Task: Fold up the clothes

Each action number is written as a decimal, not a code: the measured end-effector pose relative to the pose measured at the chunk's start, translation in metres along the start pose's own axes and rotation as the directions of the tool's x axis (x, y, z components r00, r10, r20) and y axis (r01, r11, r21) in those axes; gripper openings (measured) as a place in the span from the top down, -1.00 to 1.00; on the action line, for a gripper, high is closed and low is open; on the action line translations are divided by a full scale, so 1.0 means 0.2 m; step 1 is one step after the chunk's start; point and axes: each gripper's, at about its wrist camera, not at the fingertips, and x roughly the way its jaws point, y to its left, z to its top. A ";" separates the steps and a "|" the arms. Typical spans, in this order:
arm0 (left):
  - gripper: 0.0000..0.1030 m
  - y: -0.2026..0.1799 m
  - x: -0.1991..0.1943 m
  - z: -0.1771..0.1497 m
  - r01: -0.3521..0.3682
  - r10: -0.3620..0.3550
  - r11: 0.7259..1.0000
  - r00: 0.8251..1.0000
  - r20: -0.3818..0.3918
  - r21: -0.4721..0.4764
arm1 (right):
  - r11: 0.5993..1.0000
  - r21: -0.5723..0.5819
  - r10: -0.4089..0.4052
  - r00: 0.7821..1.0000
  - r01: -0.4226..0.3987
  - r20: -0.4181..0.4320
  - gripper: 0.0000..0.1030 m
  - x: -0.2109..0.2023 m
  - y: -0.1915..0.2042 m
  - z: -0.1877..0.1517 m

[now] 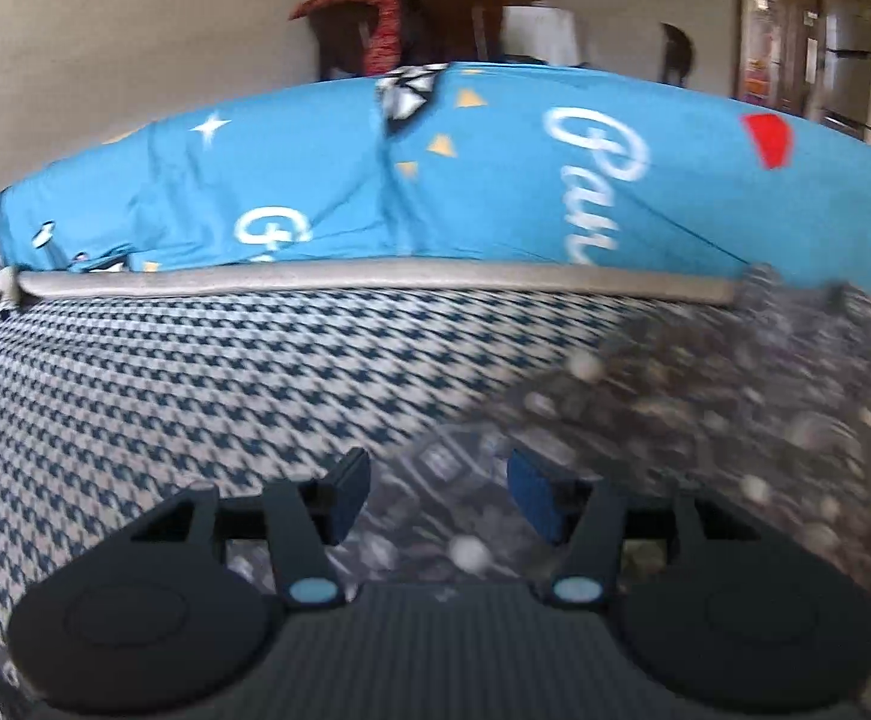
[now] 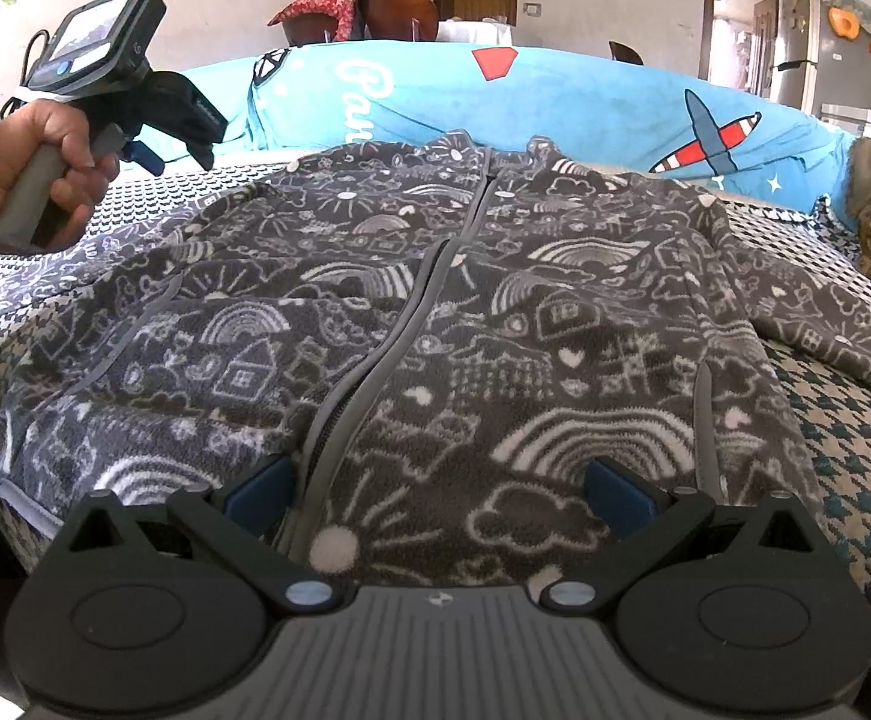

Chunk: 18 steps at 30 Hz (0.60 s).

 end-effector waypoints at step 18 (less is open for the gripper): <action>-0.52 -0.25 -0.26 -0.27 0.088 -0.088 0.992 0.996 -0.007 0.086 | 0.990 0.091 -0.118 0.990 0.111 0.079 -0.99 -0.08 -0.14 0.03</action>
